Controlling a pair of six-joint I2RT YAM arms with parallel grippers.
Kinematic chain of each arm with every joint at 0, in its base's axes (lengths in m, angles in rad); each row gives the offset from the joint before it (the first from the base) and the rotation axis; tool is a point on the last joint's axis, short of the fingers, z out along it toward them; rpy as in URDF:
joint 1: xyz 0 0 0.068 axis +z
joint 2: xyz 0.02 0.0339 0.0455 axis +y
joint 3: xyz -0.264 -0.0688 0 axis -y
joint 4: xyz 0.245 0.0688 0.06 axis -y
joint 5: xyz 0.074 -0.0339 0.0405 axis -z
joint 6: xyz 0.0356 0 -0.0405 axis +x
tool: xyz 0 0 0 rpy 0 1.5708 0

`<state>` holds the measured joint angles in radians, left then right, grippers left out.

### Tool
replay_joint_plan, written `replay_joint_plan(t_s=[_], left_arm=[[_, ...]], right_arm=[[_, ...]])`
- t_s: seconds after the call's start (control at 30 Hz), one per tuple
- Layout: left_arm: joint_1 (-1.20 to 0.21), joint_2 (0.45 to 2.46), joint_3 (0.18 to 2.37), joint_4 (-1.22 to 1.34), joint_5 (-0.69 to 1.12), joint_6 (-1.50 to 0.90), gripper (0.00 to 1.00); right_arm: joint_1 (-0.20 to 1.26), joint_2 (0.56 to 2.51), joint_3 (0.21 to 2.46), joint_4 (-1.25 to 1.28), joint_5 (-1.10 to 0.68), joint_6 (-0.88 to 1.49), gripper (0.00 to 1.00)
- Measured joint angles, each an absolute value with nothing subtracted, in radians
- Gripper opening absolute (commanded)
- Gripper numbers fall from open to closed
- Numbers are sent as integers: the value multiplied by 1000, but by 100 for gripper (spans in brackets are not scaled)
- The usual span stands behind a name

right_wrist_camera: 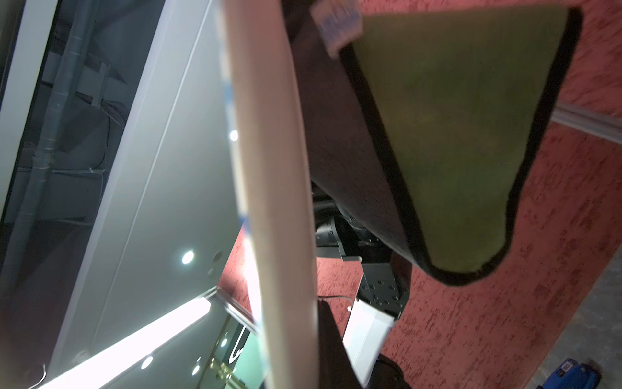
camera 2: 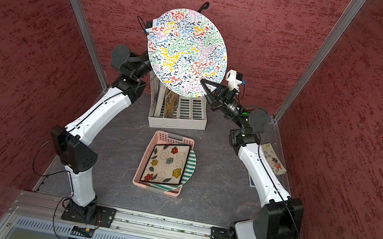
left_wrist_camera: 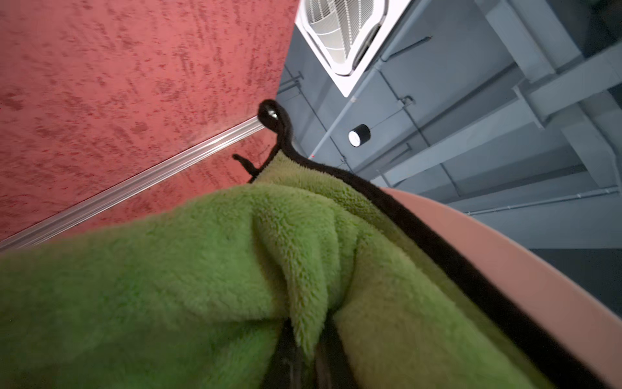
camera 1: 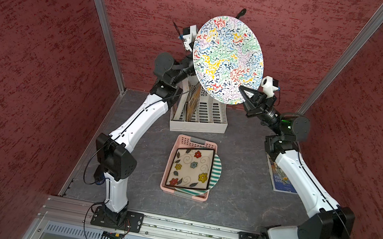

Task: Wipe the wet plate dry
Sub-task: Wipe the plate with towel.

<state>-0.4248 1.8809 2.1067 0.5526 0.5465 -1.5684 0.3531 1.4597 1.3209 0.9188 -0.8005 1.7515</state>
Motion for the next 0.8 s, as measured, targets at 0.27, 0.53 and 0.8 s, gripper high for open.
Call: replay_joint_plan(t_s=[0.27,0.53,0.8], left_arm=[[-567,1906,2133,631,516,-1627,0],[-581,1810,1864,659,499,-1625,0],[-410,1790,2012,594,481,-1617,0]], right_arm=[[396,1639,1682,959,-769,1730,0],[229,1681,1769,838,-693,1699,0],[289,1539,1459,867,-735,1692,0]])
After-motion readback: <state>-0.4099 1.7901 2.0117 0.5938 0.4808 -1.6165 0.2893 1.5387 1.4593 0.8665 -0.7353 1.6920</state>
